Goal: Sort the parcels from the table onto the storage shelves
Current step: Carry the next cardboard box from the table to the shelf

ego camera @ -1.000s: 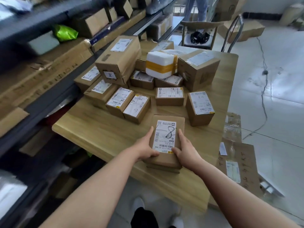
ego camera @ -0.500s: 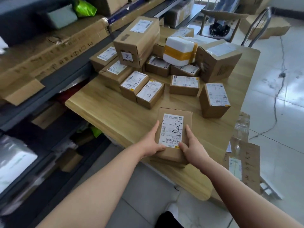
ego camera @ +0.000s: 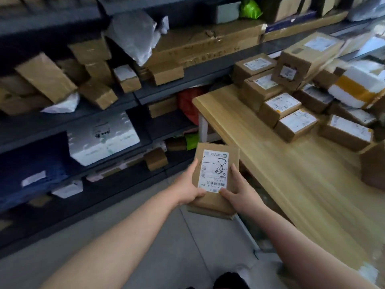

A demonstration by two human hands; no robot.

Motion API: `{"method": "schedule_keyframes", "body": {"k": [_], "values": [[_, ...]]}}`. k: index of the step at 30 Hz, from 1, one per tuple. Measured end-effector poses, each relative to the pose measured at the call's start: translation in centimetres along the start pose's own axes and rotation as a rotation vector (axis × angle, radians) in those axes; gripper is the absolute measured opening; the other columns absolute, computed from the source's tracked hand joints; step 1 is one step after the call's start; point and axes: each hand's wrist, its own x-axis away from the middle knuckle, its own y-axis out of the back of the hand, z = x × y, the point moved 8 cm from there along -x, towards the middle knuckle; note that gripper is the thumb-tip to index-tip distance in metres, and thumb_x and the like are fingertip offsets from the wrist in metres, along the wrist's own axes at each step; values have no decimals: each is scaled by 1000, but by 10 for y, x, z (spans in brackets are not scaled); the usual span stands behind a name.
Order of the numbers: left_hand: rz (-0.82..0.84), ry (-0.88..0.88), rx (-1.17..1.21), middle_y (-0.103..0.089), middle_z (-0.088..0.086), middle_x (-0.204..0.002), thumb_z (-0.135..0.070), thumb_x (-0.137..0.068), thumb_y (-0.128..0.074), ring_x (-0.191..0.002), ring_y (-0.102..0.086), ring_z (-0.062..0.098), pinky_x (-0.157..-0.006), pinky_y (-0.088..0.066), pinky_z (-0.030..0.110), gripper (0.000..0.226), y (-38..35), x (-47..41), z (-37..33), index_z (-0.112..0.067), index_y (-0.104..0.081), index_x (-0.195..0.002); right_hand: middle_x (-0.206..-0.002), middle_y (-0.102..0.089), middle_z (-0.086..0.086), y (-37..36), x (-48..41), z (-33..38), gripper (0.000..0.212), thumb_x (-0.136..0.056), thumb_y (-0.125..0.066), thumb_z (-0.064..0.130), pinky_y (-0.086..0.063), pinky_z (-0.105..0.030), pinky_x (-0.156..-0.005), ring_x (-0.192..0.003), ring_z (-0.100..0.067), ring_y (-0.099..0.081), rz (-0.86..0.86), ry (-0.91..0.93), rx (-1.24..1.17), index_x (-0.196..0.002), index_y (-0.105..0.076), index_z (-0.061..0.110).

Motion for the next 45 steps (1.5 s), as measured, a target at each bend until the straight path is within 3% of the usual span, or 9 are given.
{"method": "schedule_keyframes", "body": {"k": [2,11,15,20,28,34,37,40,45], "values": [[-60,34,43,-42,-4,-148,-16,-79,-75,-113,-48,12,-84,-40,20,106,35,20,36,-46,-4,-152,-155,-27,11,-35,1,38,87,-88,-64,36,-35,-33,-106,-140,-13,-32,36,56,27,-151,-4,40],[-306,201,181,-46,-5,-145,-19,-79,-75,-110,-56,18,-90,-53,38,105,170,122,196,-49,-4,-150,-156,-26,12,-203,19,187,84,-89,-62,35,-39,-35,-104,-136,-15,-37,257,272,91,-151,-5,43],[-432,283,304,-46,-6,-145,-19,-78,-76,-114,-52,14,-96,-48,32,106,205,168,261,-48,-5,-151,-155,-27,13,-269,33,241,83,-89,-61,36,-42,-29,-91,-133,-14,-40,394,371,118,-148,-5,50],[-579,393,455,-39,-6,-151,-16,-79,-76,-127,-45,15,-105,-39,30,106,232,215,325,-44,-4,-152,-156,-27,9,-340,44,301,85,-88,-62,36,-39,-38,-106,-138,-14,-36,561,507,237,-148,-3,51],[-804,598,645,-42,-7,-147,-17,-84,-72,-121,-49,18,-99,-48,40,100,268,272,386,-45,-4,-152,-154,-28,12,-433,57,381,85,-89,-61,34,-46,-42,-99,-128,-19,-46,830,687,308,-147,-2,53],[-977,655,814,-48,-17,-124,-16,-85,-71,-102,-51,7,-70,-47,23,98,288,304,411,-47,-4,-150,-156,-26,11,-489,69,438,85,-88,-61,37,-39,-38,-105,-132,-18,-41,979,857,442,-150,-4,45],[-1086,719,914,-50,-18,-119,-10,-85,-70,-107,-51,10,-76,-48,25,99,282,323,425,-44,-6,-152,-156,-27,9,-516,84,455,86,-88,-62,35,-38,-39,-106,-132,-19,-42,1051,919,518,-151,-5,44],[-1120,771,965,-51,-9,-127,-9,-85,-69,-114,-53,19,-88,-53,38,100,281,342,442,-42,-3,-152,-154,-29,9,-544,105,466,85,-88,-62,36,-40,-40,-104,-131,-18,-42,1124,957,546,-150,-5,45],[-1213,838,1013,-49,-4,-129,-6,-84,-69,-114,-52,23,-91,-54,46,101,288,384,483,-45,-5,-151,-158,-21,9,-599,147,493,84,-88,-62,35,-35,-36,-108,-137,-17,-35,1177,1069,605,-152,-7,40]]}}
